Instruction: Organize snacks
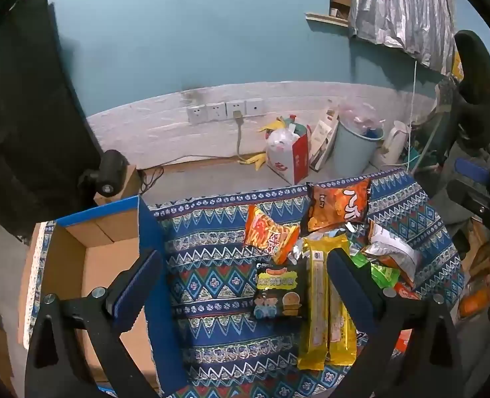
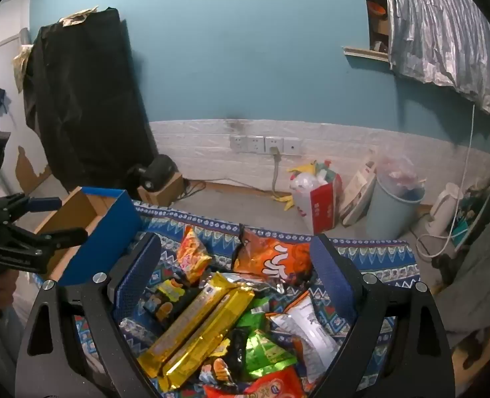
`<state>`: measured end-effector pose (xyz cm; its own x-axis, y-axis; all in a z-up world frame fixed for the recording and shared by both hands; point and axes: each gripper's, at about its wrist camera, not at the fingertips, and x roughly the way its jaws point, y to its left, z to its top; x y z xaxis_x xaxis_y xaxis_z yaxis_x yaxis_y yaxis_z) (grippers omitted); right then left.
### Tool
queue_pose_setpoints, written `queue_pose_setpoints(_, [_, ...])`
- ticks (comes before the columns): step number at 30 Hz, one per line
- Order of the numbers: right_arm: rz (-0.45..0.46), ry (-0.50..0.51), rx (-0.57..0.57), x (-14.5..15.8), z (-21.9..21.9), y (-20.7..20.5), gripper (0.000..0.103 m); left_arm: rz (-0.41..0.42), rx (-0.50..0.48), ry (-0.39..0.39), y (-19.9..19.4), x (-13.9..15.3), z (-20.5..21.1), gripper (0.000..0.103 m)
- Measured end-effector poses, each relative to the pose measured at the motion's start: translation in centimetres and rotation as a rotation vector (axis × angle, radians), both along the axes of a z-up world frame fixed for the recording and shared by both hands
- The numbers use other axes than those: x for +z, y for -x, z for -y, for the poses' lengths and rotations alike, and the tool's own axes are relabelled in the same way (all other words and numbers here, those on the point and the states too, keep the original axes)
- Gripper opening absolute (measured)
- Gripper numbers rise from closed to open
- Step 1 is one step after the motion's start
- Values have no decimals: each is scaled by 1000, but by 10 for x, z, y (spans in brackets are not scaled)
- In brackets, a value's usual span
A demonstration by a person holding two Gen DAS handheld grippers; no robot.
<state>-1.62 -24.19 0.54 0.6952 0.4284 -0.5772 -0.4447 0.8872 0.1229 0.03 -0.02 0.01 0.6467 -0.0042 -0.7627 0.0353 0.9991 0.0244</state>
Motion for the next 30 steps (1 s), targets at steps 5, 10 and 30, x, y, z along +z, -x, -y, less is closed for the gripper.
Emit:
queue_pose_setpoints(5, [11, 3, 0, -3, -2, -1, 90, 9, -10, 3, 5, -1, 5, 100])
queue_pose_setpoints(10, [19, -2, 9, -1, 0, 3, 90, 5, -23, 8, 2, -1, 3, 100])
queue_pose_setpoints(30, [7, 20, 26, -4, -7, 0, 90, 19, -32, 28, 5, 1, 5, 100])
